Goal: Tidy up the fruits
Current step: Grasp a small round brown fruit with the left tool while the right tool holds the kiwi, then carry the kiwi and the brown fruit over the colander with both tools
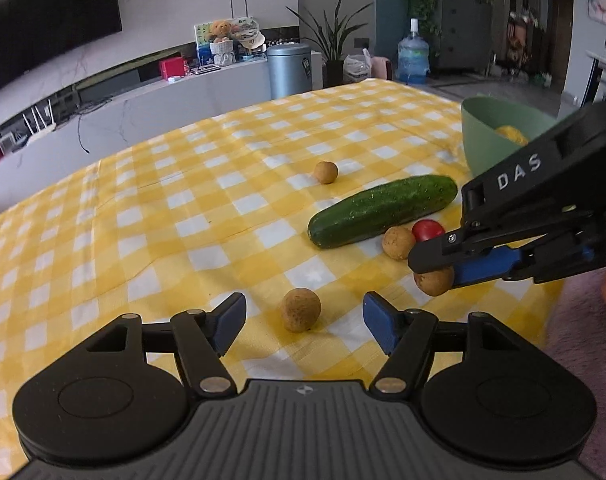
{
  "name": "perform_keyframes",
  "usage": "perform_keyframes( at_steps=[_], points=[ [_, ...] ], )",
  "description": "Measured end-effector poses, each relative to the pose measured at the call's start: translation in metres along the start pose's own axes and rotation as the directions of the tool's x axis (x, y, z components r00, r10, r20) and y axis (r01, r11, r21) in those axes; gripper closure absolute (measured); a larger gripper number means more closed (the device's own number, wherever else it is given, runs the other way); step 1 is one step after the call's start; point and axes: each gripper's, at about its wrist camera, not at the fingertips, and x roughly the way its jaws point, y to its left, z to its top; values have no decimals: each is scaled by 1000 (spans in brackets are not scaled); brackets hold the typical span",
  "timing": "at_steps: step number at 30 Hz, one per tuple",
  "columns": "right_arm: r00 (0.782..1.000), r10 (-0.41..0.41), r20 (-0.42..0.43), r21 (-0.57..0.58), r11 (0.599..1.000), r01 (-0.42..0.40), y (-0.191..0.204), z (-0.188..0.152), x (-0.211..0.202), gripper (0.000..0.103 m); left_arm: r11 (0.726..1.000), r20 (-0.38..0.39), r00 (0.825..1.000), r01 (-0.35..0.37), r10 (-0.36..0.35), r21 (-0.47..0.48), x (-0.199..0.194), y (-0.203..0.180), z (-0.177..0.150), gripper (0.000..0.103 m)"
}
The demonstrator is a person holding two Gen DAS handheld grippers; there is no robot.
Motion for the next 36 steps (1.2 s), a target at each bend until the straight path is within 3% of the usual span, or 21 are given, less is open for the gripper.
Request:
perform_keyframes(
  at_steps=[3,9,12,15,17,21,27,32,36],
  points=[
    [1000,10,-9,1,1000,-10,0,0,0,80,1000,-9,1000,-18,18,9,9,-5,0,26],
    [1000,21,-13,0,1000,-21,0,-1,-1,80,999,-32,999,-2,1,-35,20,-5,-1,41],
    [1000,25,-19,1,1000,-25,0,-1,-1,80,999,-45,998,-49,48,-17,24,-9,-3,47],
    [999,28,-19,-7,1000,-28,1,-2,-1,80,997,-40,997,-69,68,-22,26,-10,-3,58],
    [1000,26,-15,-14,1000,-26,2,-2,-2,80,996,-27,997,-78,77,-39,24,-8,-3,73],
    [1000,26,-10,-15,1000,-26,2,-2,-2,80,994,-8,999,-41,41,-100,19,1,-2,74],
    [1000,30,3,-20,999,-30,2,-2,-5,80,985,123,992,21,0,-171,-4,5,3,74],
    [998,52,17,-24,998,-52,0,-1,-9,80,975,151,988,-11,45,-223,-14,8,7,74],
    [991,107,75,-74,992,-101,2,0,-19,80,968,193,981,14,36,-252,-31,12,11,74]
  ],
)
